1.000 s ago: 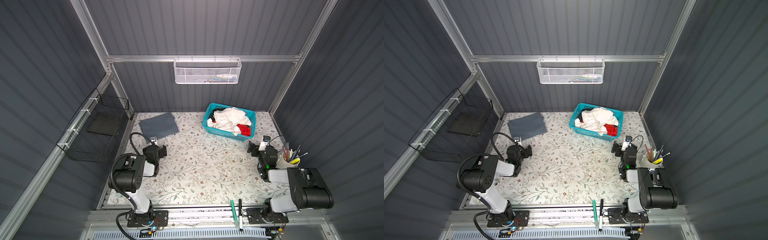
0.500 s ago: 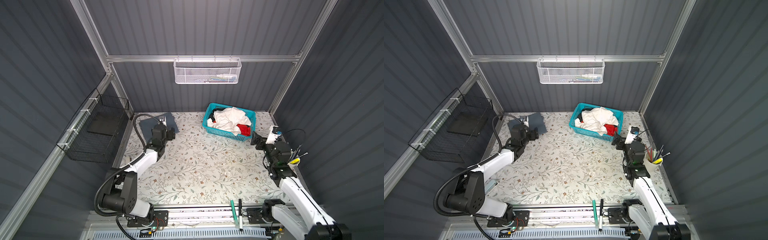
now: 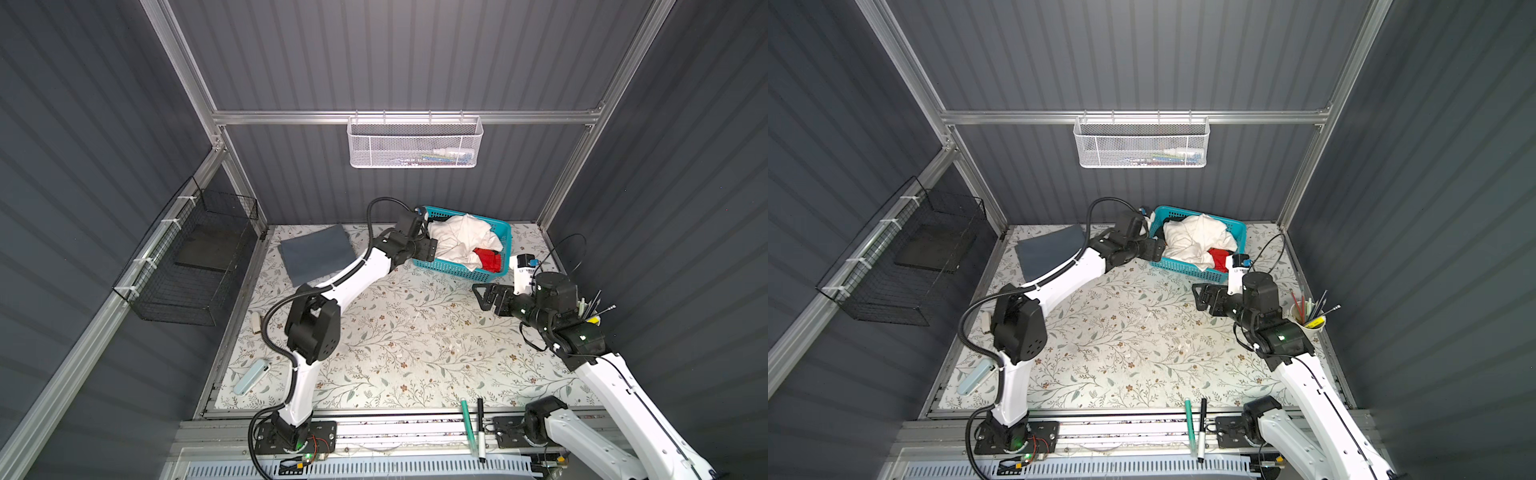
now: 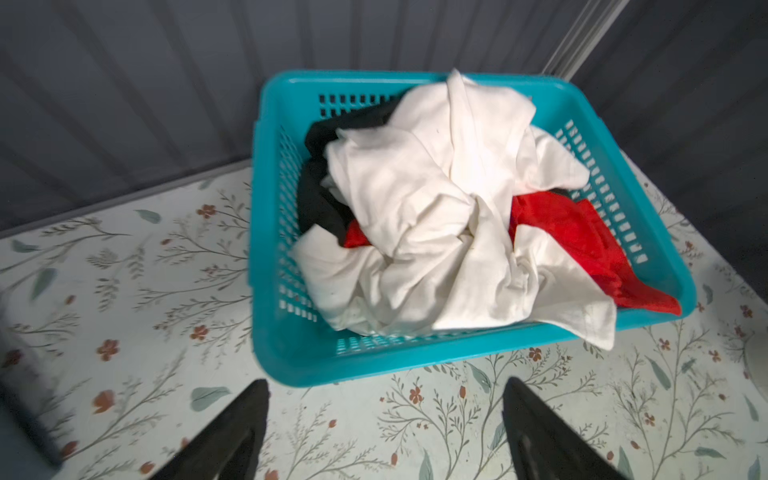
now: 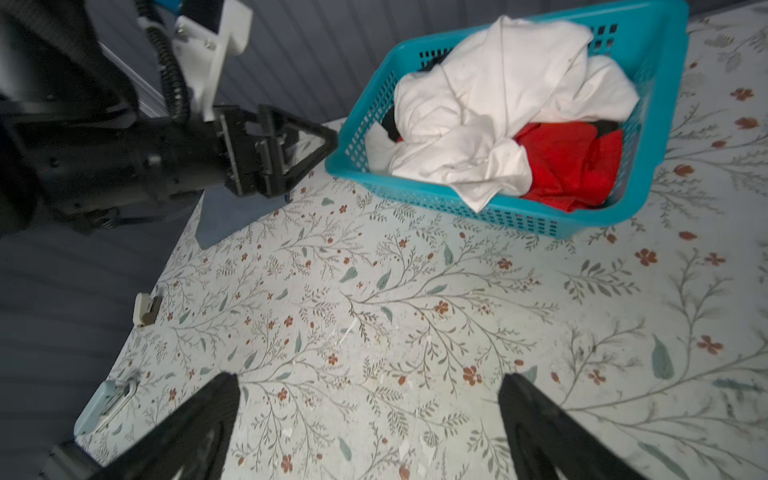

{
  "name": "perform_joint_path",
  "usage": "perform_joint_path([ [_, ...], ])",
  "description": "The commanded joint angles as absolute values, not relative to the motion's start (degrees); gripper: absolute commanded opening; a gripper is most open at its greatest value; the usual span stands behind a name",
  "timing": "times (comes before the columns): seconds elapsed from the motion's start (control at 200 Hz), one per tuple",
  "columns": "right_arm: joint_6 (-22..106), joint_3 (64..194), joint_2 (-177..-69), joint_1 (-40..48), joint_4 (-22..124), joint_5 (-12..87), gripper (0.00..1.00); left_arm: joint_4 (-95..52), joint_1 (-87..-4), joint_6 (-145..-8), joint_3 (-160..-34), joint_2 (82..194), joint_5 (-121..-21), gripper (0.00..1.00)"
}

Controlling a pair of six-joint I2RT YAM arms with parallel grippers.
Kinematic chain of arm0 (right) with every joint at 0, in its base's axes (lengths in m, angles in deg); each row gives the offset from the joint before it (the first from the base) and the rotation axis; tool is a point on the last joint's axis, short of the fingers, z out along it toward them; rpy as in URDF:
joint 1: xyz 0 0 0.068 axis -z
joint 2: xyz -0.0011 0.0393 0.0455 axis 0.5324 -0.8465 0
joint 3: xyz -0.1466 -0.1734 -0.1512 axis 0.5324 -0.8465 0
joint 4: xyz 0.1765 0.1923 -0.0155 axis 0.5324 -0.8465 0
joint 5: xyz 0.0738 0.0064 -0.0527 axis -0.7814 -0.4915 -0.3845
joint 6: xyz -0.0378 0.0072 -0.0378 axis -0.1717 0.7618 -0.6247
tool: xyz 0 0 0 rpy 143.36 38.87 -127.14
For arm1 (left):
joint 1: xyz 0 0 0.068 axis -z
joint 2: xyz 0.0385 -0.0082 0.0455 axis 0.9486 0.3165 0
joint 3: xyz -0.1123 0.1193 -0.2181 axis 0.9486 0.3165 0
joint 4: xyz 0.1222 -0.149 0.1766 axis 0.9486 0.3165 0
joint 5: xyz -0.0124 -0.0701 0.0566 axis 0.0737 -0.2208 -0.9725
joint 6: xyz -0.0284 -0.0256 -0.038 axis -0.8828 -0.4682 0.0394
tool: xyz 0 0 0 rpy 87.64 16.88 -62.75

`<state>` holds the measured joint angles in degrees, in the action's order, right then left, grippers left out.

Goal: Fold and stack the t-shirts
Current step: 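Reach the left gripper into the teal basket over the white shirt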

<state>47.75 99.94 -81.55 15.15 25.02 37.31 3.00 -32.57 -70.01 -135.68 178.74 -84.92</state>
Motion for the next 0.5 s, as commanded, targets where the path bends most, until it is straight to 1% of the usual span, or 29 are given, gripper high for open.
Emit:
perform_joint_path([
  [0.0,49.98,97.3,-79.07,14.5,21.83,36.29,0.99,0.74,-31.78,-67.27,-141.32,182.12,-85.17,0.88],
  [0.16,51.52,95.16,-76.81,14.08,21.98,34.36,0.99,4.75,-30.97,-67.97,-152.45,192.26,-85.95,0.88],
  [0.295,51.83,95.14,-75.7,13.8,21.95,33.64,0.99,1.86,-30.31,-67.8,-154.82,196.38,-86.25,0.88],
  [0.41,51.27,95.22,-75.48,13.71,21.66,34.01,0.99,4.72,-30.1,-68.94,-161.32,201.0,-85.04,0.87],
  [0.495,50.79,95.47,-75.63,13.79,21.32,34.01,0.99,4.48,-29.64,-68.97,-163.18,202.92,-84.08,0.85],
])
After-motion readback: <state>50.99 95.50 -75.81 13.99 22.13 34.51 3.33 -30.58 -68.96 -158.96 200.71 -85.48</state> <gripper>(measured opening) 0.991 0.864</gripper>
